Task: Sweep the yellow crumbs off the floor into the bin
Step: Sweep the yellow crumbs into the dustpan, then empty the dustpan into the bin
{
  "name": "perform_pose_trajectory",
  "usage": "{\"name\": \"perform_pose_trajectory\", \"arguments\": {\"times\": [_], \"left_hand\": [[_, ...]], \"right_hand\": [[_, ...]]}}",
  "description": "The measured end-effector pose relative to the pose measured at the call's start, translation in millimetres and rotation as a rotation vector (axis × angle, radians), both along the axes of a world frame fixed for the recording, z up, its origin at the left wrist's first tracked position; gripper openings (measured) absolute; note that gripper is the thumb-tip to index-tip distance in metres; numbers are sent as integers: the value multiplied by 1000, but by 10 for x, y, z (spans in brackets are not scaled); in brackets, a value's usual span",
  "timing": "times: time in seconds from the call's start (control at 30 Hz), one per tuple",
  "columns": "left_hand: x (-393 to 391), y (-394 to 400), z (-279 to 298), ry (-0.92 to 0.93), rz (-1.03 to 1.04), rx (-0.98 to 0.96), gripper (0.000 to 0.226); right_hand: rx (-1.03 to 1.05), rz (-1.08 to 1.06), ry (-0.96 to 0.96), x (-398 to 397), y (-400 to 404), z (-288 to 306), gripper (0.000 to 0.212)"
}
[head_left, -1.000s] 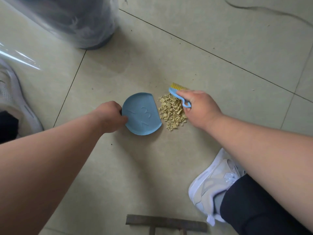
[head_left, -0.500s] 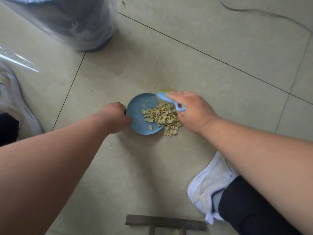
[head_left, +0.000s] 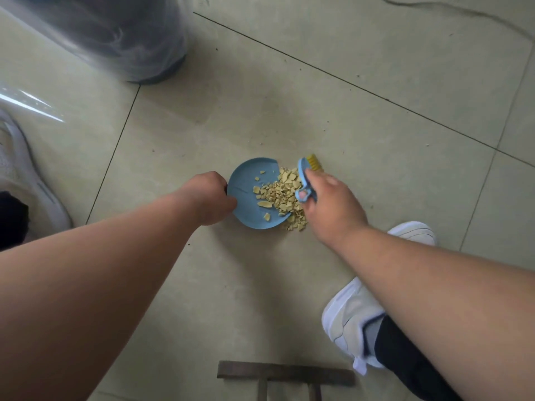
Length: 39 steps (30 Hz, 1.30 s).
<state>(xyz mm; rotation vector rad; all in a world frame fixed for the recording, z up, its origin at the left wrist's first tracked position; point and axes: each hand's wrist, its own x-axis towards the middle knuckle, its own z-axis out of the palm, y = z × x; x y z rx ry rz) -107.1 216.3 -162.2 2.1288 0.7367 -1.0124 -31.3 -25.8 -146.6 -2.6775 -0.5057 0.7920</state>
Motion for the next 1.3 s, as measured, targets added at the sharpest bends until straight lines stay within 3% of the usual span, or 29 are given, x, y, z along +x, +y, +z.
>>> {"name": "perform_pose_trajectory", "arguments": {"times": [0.3,0.57,0.8,0.93,1.1,1.3], "left_hand": [[-8,-143,-71,-6,-2,-3,24],[-38,-194,108,-84,82,-34,27],[104,-317,568,-163,157,-50,28],[196,-507,944,-214,239,-64,28],[338,-785,1586,-299,295,-85,29],[292,-985,2402,-363,358,-66,34]], "right_hand": [[-15,79,8,-364,575,20,52],[187,-2,75,-4,391,329,27],[214,-202,90,640,186,993,10],[190,-138,121,970,57,1602,14],[142,-80,28,1239,-68,2398,10],[139,-30,-17,1373,-47,3193,26]]}}
